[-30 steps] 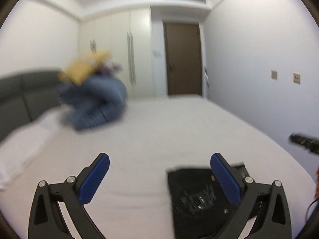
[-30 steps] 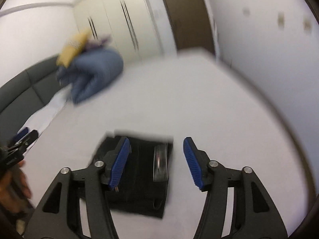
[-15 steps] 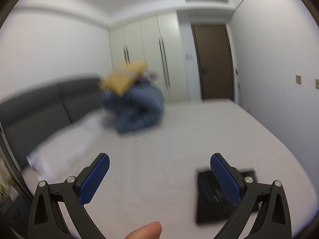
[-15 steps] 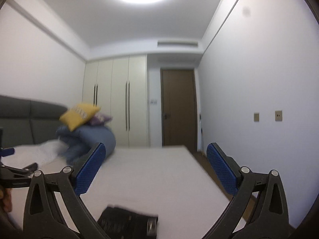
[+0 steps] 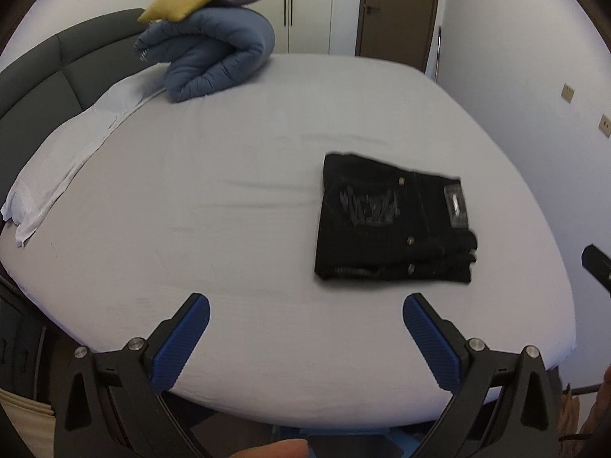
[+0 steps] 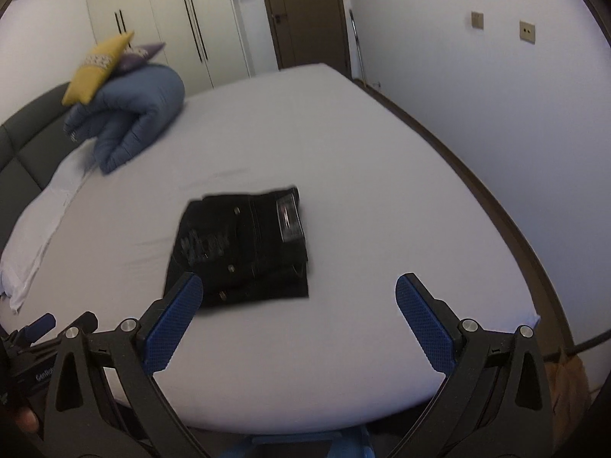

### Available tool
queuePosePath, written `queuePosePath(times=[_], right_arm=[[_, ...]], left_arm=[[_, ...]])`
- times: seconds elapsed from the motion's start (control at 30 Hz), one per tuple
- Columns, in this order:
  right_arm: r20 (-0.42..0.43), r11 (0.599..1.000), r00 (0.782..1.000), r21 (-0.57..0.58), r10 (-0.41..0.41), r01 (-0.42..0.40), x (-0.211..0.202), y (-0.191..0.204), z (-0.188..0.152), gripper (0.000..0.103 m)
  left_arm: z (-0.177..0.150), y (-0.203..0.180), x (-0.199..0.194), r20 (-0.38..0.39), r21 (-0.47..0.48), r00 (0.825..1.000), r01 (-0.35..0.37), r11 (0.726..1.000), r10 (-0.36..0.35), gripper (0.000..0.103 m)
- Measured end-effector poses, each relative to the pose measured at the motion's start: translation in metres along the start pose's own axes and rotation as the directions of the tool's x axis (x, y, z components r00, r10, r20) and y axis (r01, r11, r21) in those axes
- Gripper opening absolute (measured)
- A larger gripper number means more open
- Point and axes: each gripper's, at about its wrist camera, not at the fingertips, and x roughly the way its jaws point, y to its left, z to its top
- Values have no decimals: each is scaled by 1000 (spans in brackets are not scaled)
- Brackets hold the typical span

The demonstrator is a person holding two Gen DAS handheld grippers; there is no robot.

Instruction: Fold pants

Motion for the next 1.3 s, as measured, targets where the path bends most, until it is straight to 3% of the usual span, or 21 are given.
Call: queuePosePath(times=[0.13, 0.37, 1.3], right_arm=[[-15, 999, 1000, -37, -14, 13, 18, 3, -2, 103], [-18, 997, 1000, -81, -15, 14, 33, 52, 6, 103], [-78, 989, 997, -149, 11, -23, 43, 72, 0, 103]], left_arm=[[-19, -10, 7, -12, 11, 1000, 5, 1000, -5, 103], [-20, -13, 15, -6, 19, 1000, -2, 1000, 2, 103], [-21, -14, 23, -21, 31, 1000, -3, 1000, 4, 103]])
